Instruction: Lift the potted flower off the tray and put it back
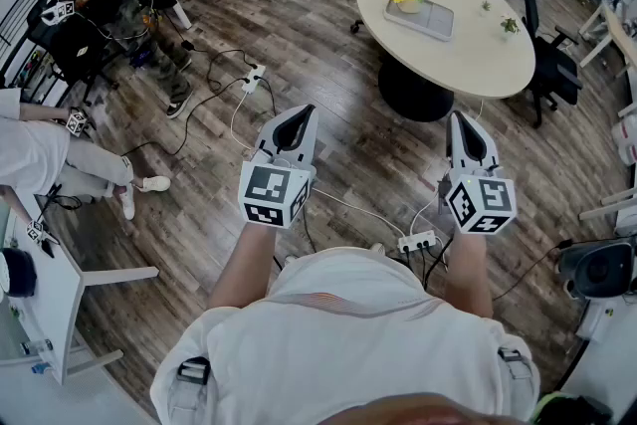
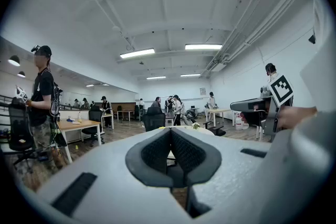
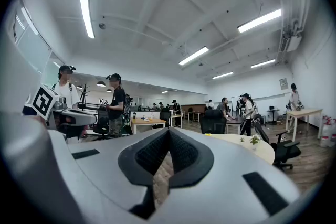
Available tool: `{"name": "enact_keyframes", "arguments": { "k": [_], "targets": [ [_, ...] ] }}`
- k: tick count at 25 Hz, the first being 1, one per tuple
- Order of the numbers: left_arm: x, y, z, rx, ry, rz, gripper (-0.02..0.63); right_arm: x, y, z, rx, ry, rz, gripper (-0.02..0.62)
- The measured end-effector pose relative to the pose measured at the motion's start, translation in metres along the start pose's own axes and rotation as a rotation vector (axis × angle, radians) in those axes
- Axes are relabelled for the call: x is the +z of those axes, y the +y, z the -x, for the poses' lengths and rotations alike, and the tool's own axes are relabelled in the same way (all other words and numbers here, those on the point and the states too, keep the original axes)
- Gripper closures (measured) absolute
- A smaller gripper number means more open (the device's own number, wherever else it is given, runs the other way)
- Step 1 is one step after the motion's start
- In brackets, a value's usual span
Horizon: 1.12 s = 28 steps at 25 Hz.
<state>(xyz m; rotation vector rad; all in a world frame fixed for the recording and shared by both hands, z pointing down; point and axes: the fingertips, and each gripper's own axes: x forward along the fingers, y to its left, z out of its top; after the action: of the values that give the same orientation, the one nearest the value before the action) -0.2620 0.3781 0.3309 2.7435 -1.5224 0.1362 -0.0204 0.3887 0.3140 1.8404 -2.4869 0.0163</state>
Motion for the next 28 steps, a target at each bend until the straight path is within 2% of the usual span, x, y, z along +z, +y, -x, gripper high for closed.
{"name": "enact_keyframes", "arguments": {
  "k": [15,18,22,28],
  "targets": [
    [-0.002,-0.018,-0.004,-0.015,0.02,-0.011,0.601,-0.006,-0.011,0.007,0.002,0.001,-0.014,0.597],
    [-0.005,-0.022,-0.005,-0.011,0.029,-0.012,0.601,-0.012,-0.017,0.007,0.004,0.001,-0.046,0.597],
    [-0.008,-0.03,-0.014,-0.001,0.04,-0.011,0.601,-0.017,-0.031,0.004,0.015,-0.016,-0.116,0.597],
    [-0.008,-0.07,-0.037,0.013,0.062,-0.014,0.601,-0.023,-0.073,0.014,0.047,-0.016,-0.14,0.597]
  ]
}}
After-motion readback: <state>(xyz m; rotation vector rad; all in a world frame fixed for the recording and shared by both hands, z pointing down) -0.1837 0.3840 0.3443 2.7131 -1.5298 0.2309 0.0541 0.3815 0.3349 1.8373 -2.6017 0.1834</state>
